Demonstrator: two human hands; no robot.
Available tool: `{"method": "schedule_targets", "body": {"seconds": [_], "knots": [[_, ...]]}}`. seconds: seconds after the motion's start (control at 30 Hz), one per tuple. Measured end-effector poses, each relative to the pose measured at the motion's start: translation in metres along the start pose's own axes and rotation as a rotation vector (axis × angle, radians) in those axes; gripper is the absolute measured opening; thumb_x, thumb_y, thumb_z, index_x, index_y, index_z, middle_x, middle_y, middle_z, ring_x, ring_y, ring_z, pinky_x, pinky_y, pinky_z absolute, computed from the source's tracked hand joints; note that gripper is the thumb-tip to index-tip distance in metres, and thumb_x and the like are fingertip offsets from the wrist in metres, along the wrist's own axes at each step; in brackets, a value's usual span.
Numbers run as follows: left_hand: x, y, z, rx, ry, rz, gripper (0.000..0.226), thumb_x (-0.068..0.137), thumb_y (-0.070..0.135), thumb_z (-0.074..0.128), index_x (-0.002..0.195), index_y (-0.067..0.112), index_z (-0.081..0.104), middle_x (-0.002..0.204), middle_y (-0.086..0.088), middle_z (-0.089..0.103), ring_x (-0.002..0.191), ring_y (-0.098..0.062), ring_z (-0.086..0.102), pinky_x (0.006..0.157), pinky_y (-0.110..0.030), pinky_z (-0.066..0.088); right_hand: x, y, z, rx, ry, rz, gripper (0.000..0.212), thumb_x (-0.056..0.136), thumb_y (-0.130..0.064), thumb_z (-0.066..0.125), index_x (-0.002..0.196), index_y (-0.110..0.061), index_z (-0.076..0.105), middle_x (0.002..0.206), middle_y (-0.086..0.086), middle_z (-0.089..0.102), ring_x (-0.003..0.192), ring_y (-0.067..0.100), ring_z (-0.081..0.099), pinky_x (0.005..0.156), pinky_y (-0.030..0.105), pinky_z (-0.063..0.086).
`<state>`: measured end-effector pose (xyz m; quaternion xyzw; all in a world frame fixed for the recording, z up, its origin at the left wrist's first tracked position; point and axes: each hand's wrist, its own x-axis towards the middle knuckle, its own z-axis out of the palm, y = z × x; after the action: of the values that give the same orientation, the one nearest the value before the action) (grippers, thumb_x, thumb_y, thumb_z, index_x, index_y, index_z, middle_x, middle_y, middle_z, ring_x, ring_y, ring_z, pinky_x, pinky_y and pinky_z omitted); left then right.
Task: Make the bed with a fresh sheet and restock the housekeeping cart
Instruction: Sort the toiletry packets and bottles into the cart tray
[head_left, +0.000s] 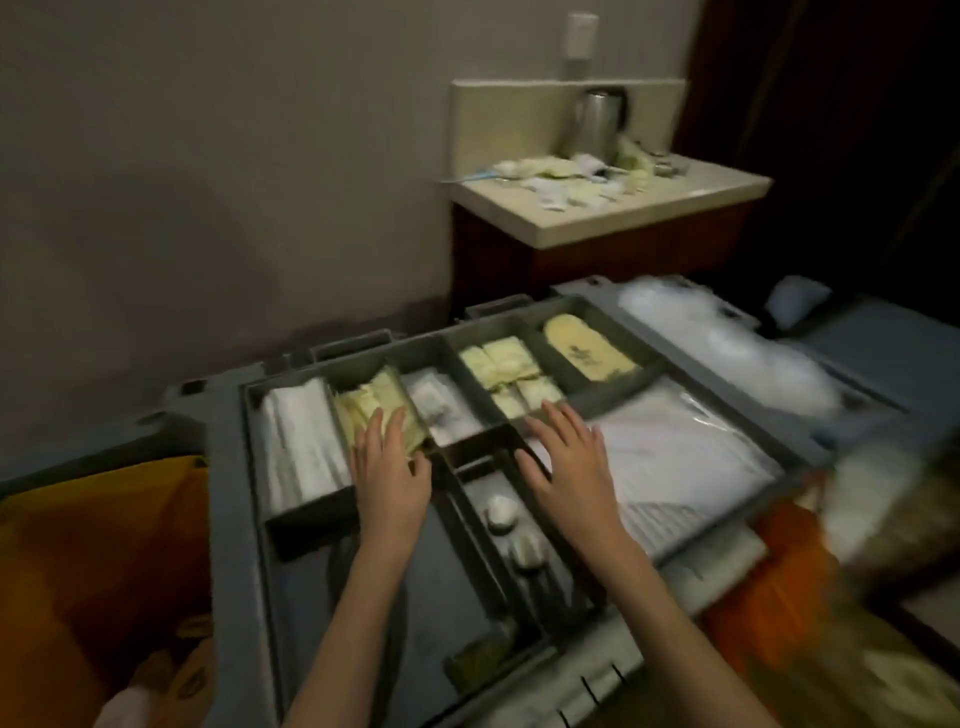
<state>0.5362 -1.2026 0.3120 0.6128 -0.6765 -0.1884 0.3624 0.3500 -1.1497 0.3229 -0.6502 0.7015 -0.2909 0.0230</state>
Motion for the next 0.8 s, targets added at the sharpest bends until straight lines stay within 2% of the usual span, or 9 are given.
{"method": "schedule_targets", "body": {"seconds": [0.07, 0.13, 0.3, 0.37, 0.43, 0.5, 0.57, 0.63, 0.8], "knots": [[-0.029, 0.033, 0.027, 0.054, -0.174, 0.111, 0.054, 0.095, 0.017, 0.052, 0.145, 0.019, 0.034, 0.155, -0.005, 0.025, 0.146, -0.027, 0.012, 0.119, -0.043, 0.010, -0.029, 0.023, -0.034, -0.055, 0.032, 0.082, 0.057, 0.089, -0.049, 0.030, 0.136, -0.022, 0.047, 0.152, 0.000, 0.032, 0.144, 0.019, 0.020, 0.115, 0.043, 0.007], [-0.056, 0.069, 0.054, 0.057, -0.275, 0.222, 0.049, 0.096, 0.021, 0.050, 0.143, 0.022, 0.037, 0.155, -0.001, 0.028, 0.145, -0.027, 0.015, 0.119, -0.045, 0.010, -0.061, 0.053, -0.069, -0.136, 0.049, 0.173, 0.052, 0.094, -0.046, 0.035, 0.141, -0.025, 0.040, 0.155, -0.002, 0.025, 0.145, 0.017, 0.013, 0.115, 0.040, -0.001], [-0.131, 0.180, 0.123, -0.053, -0.547, 0.531, 0.045, 0.094, 0.025, 0.051, 0.139, 0.023, 0.043, 0.147, 0.000, 0.041, 0.140, -0.025, 0.030, 0.115, -0.048, 0.024, -0.171, 0.143, -0.158, -0.318, 0.156, 0.472, 0.058, 0.088, -0.049, 0.036, 0.138, -0.021, 0.046, 0.151, 0.001, 0.035, 0.143, 0.020, 0.024, 0.115, 0.047, 0.011], [-0.167, 0.230, 0.153, -0.111, -0.621, 0.643, 0.047, 0.093, 0.026, 0.053, 0.138, 0.023, 0.044, 0.144, 0.000, 0.044, 0.137, -0.024, 0.034, 0.113, -0.047, 0.027, -0.218, 0.180, -0.191, -0.366, 0.180, 0.591, 0.061, 0.087, -0.049, 0.035, 0.138, -0.019, 0.046, 0.151, 0.000, 0.034, 0.143, 0.020, 0.023, 0.115, 0.046, 0.009], [-0.206, 0.281, 0.187, -0.139, -0.700, 0.739, 0.048, 0.093, 0.027, 0.052, 0.140, 0.024, 0.041, 0.147, 0.001, 0.041, 0.139, -0.020, 0.030, 0.116, -0.043, 0.022, -0.260, 0.213, -0.221, -0.397, 0.205, 0.698, 0.068, 0.086, -0.056, 0.023, 0.141, -0.021, 0.042, 0.154, -0.003, 0.028, 0.145, 0.016, 0.016, 0.116, 0.042, 0.002], [-0.245, 0.332, 0.225, -0.140, -0.760, 0.850, 0.050, 0.095, 0.029, 0.050, 0.143, 0.025, 0.037, 0.150, 0.004, 0.036, 0.142, -0.017, 0.025, 0.117, -0.041, 0.020, -0.298, 0.252, -0.249, -0.433, 0.235, 0.803, 0.062, 0.091, -0.055, 0.027, 0.143, -0.024, 0.037, 0.156, -0.006, 0.023, 0.146, 0.013, 0.011, 0.116, 0.040, -0.002], [-0.277, 0.381, 0.264, -0.154, -0.818, 0.909, 0.052, 0.096, 0.033, 0.049, 0.145, 0.028, 0.033, 0.153, 0.007, 0.032, 0.144, -0.015, 0.019, 0.119, -0.041, 0.017, -0.329, 0.296, -0.274, -0.468, 0.238, 0.889, 0.054, 0.097, -0.049, 0.038, 0.145, -0.026, 0.032, 0.157, -0.007, 0.019, 0.146, 0.012, 0.007, 0.116, 0.039, -0.005], [-0.297, 0.426, 0.301, -0.139, -0.846, 0.947, 0.053, 0.096, 0.037, 0.049, 0.146, 0.029, 0.031, 0.154, 0.007, 0.030, 0.144, -0.014, 0.019, 0.119, -0.040, 0.017, -0.346, 0.341, -0.300, -0.493, 0.222, 0.960, 0.055, 0.097, -0.048, 0.037, 0.147, -0.027, 0.028, 0.158, -0.007, 0.015, 0.146, 0.011, 0.003, 0.117, 0.040, -0.005], [-0.282, 0.494, 0.369, -0.116, -0.821, 0.899, 0.054, 0.094, 0.033, 0.054, 0.144, 0.029, 0.035, 0.148, 0.007, 0.038, 0.135, -0.011, 0.035, 0.110, -0.031, 0.032, -0.309, 0.439, -0.352, -0.458, 0.199, 0.937, 0.056, 0.097, -0.048, 0.036, 0.148, -0.027, 0.025, 0.158, -0.007, 0.015, 0.146, 0.011, 0.004, 0.118, 0.041, -0.005]]}}
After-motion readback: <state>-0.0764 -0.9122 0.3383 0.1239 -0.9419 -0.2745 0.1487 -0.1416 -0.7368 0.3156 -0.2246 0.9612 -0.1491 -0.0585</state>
